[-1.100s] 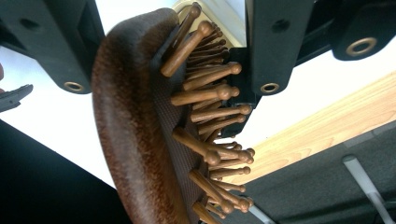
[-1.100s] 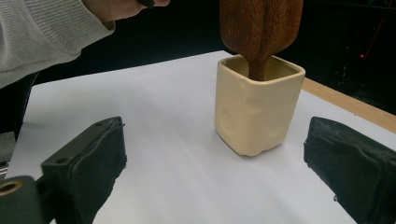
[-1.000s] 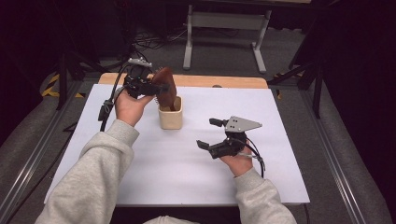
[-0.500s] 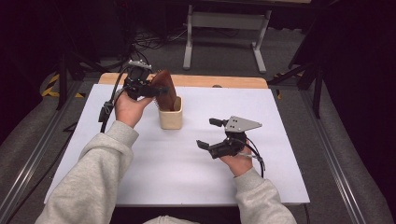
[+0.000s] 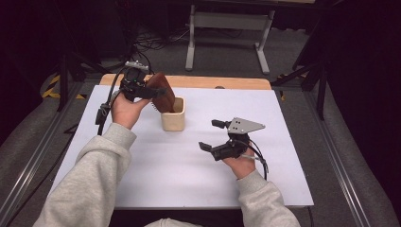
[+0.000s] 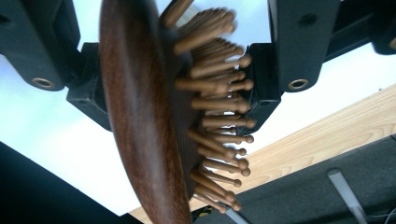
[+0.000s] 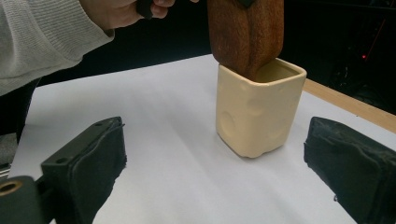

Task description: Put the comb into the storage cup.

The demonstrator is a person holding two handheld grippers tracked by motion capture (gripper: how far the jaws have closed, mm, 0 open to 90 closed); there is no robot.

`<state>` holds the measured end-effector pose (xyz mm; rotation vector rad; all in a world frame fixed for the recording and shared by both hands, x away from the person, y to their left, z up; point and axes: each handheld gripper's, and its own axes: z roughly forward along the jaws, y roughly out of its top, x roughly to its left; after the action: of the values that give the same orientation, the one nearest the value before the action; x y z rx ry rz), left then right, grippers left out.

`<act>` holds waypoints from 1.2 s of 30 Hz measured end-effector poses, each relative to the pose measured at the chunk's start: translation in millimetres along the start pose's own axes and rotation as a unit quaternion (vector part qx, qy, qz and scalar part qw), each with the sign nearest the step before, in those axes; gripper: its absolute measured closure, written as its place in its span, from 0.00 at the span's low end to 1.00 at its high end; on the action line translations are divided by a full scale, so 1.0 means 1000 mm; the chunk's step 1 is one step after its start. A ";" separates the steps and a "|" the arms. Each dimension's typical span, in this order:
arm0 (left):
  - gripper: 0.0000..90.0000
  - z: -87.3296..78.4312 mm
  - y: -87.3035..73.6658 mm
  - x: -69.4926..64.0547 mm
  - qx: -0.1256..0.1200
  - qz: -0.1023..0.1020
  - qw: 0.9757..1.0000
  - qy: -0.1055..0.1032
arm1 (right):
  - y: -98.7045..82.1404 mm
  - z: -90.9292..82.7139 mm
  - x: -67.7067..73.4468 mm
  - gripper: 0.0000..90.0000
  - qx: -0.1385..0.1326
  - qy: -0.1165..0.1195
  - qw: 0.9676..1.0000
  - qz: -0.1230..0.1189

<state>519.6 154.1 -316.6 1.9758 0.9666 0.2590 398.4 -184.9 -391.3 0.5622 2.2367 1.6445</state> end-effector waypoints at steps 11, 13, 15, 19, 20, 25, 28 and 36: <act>0.34 -0.007 -0.008 0.006 -0.011 0.005 1.000 0.007 | 0.000 -0.001 0.000 0.07 -0.003 -0.001 1.000 0.002; 0.27 -0.011 -0.009 0.006 -0.020 0.014 1.000 0.012 | 0.000 -0.001 -0.001 0.06 -0.004 -0.002 1.000 0.003; 0.21 -0.016 -0.009 0.004 -0.032 0.027 0.999 0.018 | 0.000 -0.002 -0.001 0.06 -0.005 -0.001 1.000 0.003; 0.05 -0.027 -0.009 0.001 -0.048 0.035 0.998 0.026 | 0.001 -0.002 -0.002 0.06 -0.006 -0.002 1.000 0.003; 0.03 -0.031 -0.010 0.000 -0.055 0.038 0.997 0.022 | 0.001 -0.002 -0.002 0.06 -0.006 -0.003 1.000 0.002; 0.00 -0.043 -0.012 -0.003 -0.073 0.057 0.995 0.027 | 0.002 -0.004 -0.002 0.06 -0.010 -0.004 1.000 0.002; 0.00 -0.059 -0.019 -0.008 -0.091 0.073 0.992 0.035 | 0.003 -0.006 -0.004 0.06 -0.013 -0.006 1.000 0.000; 0.00 -0.080 -0.038 -0.021 -0.107 0.102 0.988 0.030 | 0.007 -0.014 -0.006 0.05 -0.019 -0.015 1.000 -0.003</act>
<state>444.1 201.4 -296.5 1.8762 0.7400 0.5190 398.3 -197.2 -380.2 0.5669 2.1791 1.6621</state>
